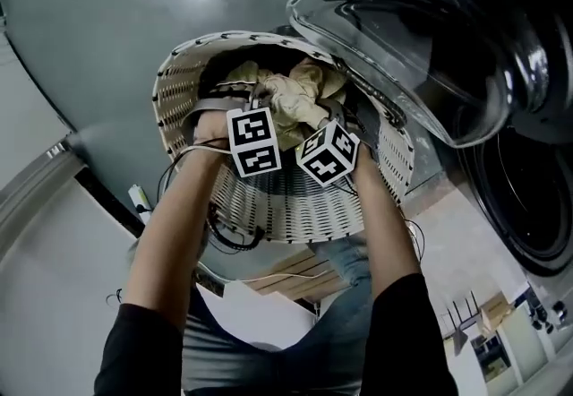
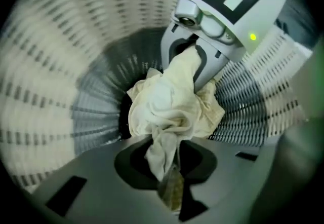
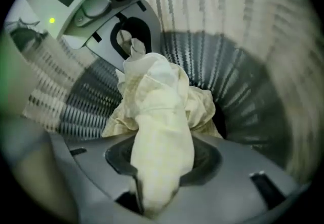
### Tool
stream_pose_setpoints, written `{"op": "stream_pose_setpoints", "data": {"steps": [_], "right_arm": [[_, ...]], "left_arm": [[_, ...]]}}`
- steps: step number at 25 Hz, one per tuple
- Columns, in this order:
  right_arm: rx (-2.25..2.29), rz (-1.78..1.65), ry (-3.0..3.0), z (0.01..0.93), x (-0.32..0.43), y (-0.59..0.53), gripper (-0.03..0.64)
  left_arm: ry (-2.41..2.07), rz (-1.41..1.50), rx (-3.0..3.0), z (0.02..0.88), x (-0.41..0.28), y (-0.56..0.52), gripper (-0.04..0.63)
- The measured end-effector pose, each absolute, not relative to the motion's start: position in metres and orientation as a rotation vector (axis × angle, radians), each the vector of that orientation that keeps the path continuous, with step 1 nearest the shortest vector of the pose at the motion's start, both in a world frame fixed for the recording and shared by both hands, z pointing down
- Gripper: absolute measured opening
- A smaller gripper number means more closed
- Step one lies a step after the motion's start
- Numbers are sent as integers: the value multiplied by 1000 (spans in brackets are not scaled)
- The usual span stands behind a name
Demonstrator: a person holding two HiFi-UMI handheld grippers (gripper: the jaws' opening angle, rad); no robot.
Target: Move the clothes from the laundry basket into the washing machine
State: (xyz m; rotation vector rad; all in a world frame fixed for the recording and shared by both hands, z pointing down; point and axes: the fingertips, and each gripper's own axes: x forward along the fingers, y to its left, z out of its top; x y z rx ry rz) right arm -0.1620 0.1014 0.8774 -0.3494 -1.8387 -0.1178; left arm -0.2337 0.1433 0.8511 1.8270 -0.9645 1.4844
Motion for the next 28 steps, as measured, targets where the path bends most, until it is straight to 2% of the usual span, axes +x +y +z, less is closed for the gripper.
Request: {"op": "stream_pose_setpoints", "data": {"steps": [13, 28], "right_arm": [[-192, 11, -1998, 727, -176, 94, 169], [4, 123, -2130, 560, -134, 91, 169]], "left_arm": [[-1155, 1364, 1879, 697, -252, 129, 77], [-1183, 1370, 2010, 524, -228, 136, 78]]}}
